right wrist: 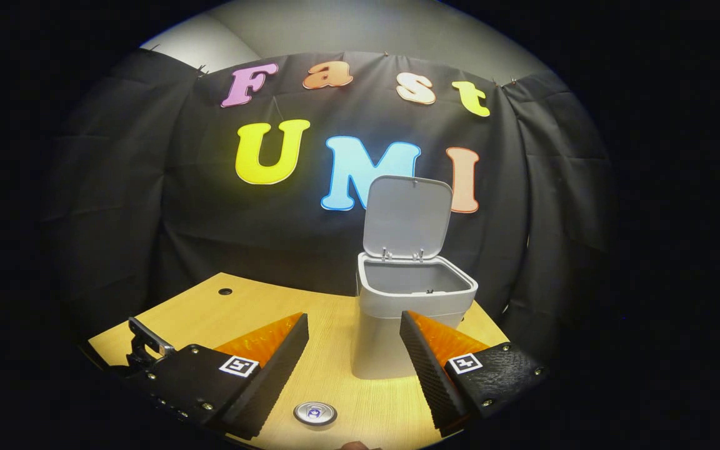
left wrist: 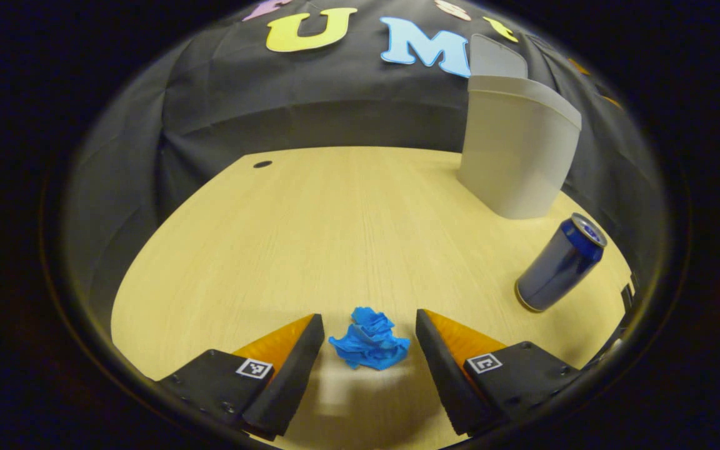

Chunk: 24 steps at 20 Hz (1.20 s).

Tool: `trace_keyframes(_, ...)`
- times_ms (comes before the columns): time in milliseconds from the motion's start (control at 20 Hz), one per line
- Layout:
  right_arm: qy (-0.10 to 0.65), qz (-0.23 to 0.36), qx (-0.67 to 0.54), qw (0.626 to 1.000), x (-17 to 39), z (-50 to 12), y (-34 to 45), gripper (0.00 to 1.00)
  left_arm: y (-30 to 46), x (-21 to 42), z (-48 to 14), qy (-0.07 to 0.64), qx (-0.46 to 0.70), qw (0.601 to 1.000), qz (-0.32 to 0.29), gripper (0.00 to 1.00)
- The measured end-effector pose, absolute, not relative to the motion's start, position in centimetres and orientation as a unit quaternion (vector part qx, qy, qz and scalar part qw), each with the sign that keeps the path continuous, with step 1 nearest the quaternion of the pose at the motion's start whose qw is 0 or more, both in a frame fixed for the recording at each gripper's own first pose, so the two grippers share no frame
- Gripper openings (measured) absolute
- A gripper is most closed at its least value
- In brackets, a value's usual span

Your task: Press the lid of the desktop garbage bin to open it, pick up the crumpled paper on the desktop and throw it into the bin, then pick up the pop can on the desktop and drop it into the bin, and finally close the garbage bin lid.

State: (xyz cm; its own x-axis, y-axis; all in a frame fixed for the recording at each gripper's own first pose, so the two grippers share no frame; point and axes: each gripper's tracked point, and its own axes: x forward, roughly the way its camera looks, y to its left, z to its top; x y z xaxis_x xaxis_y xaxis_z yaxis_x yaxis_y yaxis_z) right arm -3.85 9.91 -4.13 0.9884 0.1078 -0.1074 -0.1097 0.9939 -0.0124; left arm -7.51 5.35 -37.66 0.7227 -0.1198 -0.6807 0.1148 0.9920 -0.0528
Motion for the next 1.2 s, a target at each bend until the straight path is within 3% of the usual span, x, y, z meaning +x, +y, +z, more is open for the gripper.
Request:
trace_keyframes(150, 0.054, 0.055, -0.009, 0.997, -3.9, -4.3, 9.5, 0.95, 5.7, -7.3, -38.2, 0.368, 0.012, 0.928, -0.054, 1.00)
trace_keyframes(200, 0.055, 0.055, -0.010, 0.997, -3.8, -4.3, 9.3, 0.95, 5.9, -7.2, -38.3, 0.367, 0.020, 0.929, -0.050, 0.89)
trace_keyframes(250, 0.057, 0.056, -0.010, 0.997, -3.8, -4.5, 9.0, 0.95, 6.0, -7.2, -38.3, 0.367, 0.025, 0.929, -0.048, 0.86)
trace_keyframes(300, 0.059, 0.056, -0.010, 0.997, -3.7, -4.6, 8.7, 0.95, 6.1, -7.1, -38.2, 0.365, 0.026, 0.929, -0.046, 0.65)
trace_keyframes(350, 0.059, 0.056, -0.009, 0.997, -3.7, -4.7, 8.4, 0.95, 6.2, -6.9, -38.4, 0.367, 0.023, 0.929, -0.041, 0.77)
trace_keyframes(450, 0.059, 0.055, -0.003, 0.997, -3.4, -4.7, 7.7, 0.95, 6.2, -6.8, -38.4, 0.369, 0.027, 0.928, -0.040, 0.58)
trace_keyframes(500, 0.059, 0.055, 0.002, 0.997, -3.3, -4.7, 7.3, 0.95, 6.3, -6.8, -38.4, 0.368, 0.029, 0.929, -0.035, 0.58)
trace_keyframes(600, 0.060, 0.057, 0.010, 0.997, -3.1, -4.7, 6.7, 0.95, 6.3, -6.7, -38.4, 0.370, 0.027, 0.928, -0.030, 0.44)
trace_keyframes(650, 0.060, 0.056, 0.014, 0.996, -2.9, -4.8, 6.4, 0.95, 6.6, -6.5, -38.4, 0.366, 0.032, 0.930, -0.023, 0.51)
trace_keyframes(750, 0.061, 0.058, 0.022, 0.996, -2.7, -4.9, 5.9, 0.95, 6.6, -6.6, -38.6, 0.367, 0.030, 0.929, -0.024, 0.33)
trace_keyframes(800, 0.060, 0.059, 0.024, 0.996, -2.5, -4.8, 5.7, 0.95, 6.9, -6.6, -38.6, 0.366, 0.036, 0.930, -0.019, 0.40)
trace_keyframes(850, 0.059, 0.059, 0.027, 0.996, -2.4, -4.8, 5.4, 0.95, 7.0, -6.5, -38.4, 0.365, 0.043, 0.930, -0.017, 0.32)
trace_keyframes(900, 0.057, 0.060, 0.029, 0.996, -2.2, -4.7, 5.2, 0.95, 7.2, -6.3, -38.4, 0.367, 0.039, 0.929, -0.015, 0.32)
trace_keyframes(950, 0.056, 0.061, 0.032, 0.996, -2.1, -4.6, 4.9, 0.95, 7.2, -6.4, -38.2, 0.367, 0.035, 0.929, -0.011, 0.19)
trace_keyframes(1200, 0.042, 0.058, 0.033, 0.997, -1.3, -3.8, 3.3, 0.95, 6.4, -6.1, -36.6, 0.360, 0.005, 0.933, 0.008, 0.19)
